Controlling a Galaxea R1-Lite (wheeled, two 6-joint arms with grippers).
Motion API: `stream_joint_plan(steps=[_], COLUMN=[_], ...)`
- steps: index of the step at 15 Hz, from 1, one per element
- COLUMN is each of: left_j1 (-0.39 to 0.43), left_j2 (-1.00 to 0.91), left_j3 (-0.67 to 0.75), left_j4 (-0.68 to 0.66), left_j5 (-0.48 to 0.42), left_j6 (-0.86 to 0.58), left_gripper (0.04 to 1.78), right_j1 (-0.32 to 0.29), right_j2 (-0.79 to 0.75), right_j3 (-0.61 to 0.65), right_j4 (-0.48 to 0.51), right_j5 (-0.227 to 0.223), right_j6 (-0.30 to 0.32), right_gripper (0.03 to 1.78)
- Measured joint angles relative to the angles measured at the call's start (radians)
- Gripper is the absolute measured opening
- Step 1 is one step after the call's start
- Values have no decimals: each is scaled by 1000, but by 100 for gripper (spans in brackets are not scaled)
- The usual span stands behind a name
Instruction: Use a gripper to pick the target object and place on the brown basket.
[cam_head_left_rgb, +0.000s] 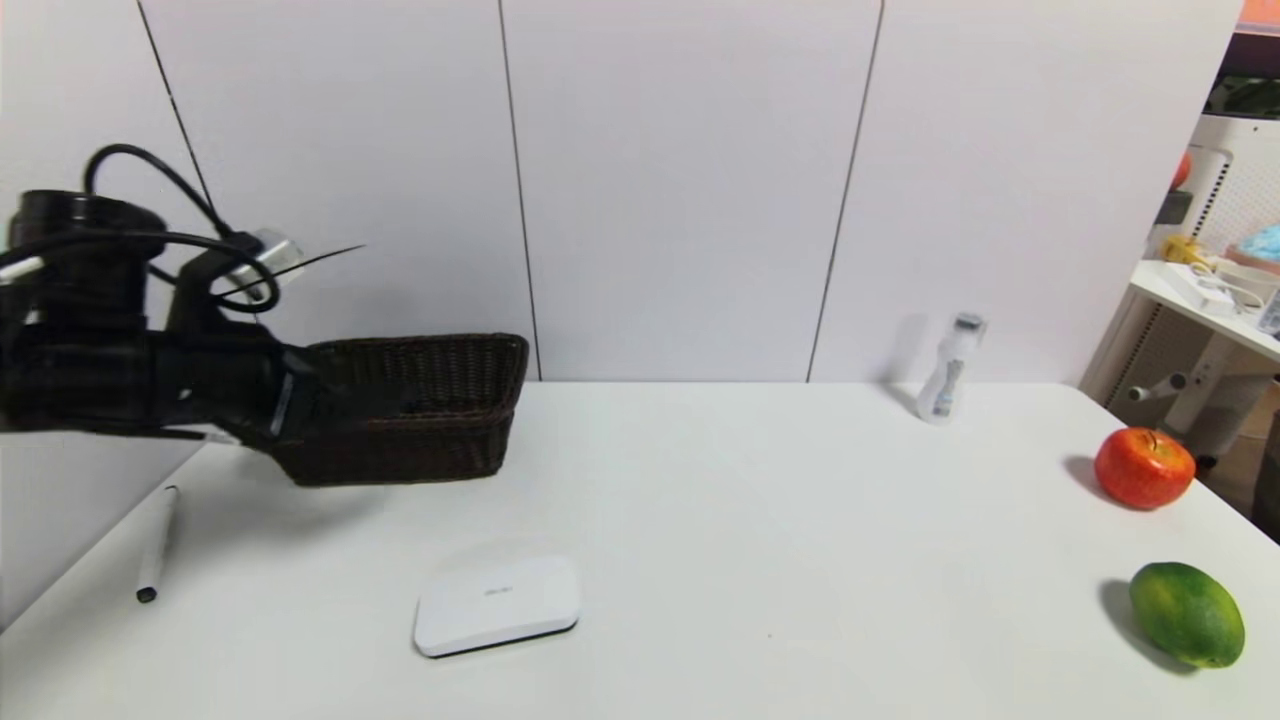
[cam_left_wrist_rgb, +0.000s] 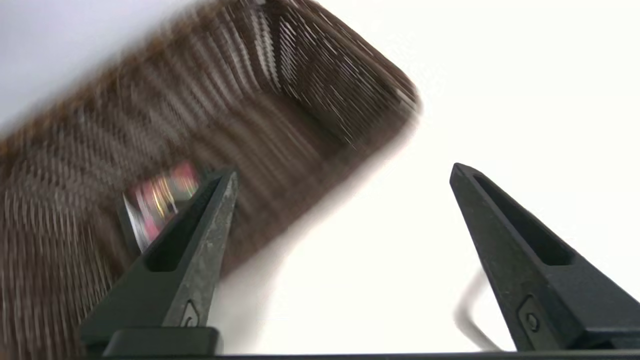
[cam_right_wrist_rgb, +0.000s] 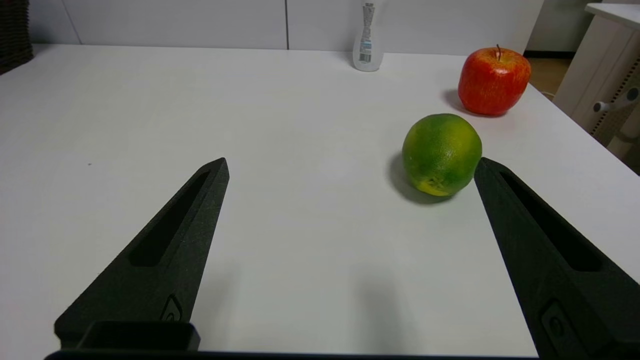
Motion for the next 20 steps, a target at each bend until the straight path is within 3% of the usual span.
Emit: stream_joint_plan(steps=[5, 8, 10, 14, 16, 20], left_j1=[7, 9, 4, -11, -13, -13], left_j2=[-643, -1033, -1256, -1497, -1533, -1553], left_j3=[482, 771, 891, 1001, 1011, 1014], left_j4=[9, -50, -42, -6, -8, -10], left_j5=[101, 239, 356, 496, 516, 534], left_j6=[-103, -143, -165, -256, -343, -364], left_gripper=[162, 165, 166, 167, 167, 169], right_j1=[0, 0, 0, 0, 0, 0], right_j2=[0, 0, 0, 0, 0, 0], right_j3=[0, 0, 0, 0, 0, 0], right_j4=[0, 0, 0, 0, 0, 0], right_j5=[0, 0, 0, 0, 0, 0], right_j6=[0, 0, 0, 0, 0, 0], right_gripper=[169, 169, 169, 169, 169, 169])
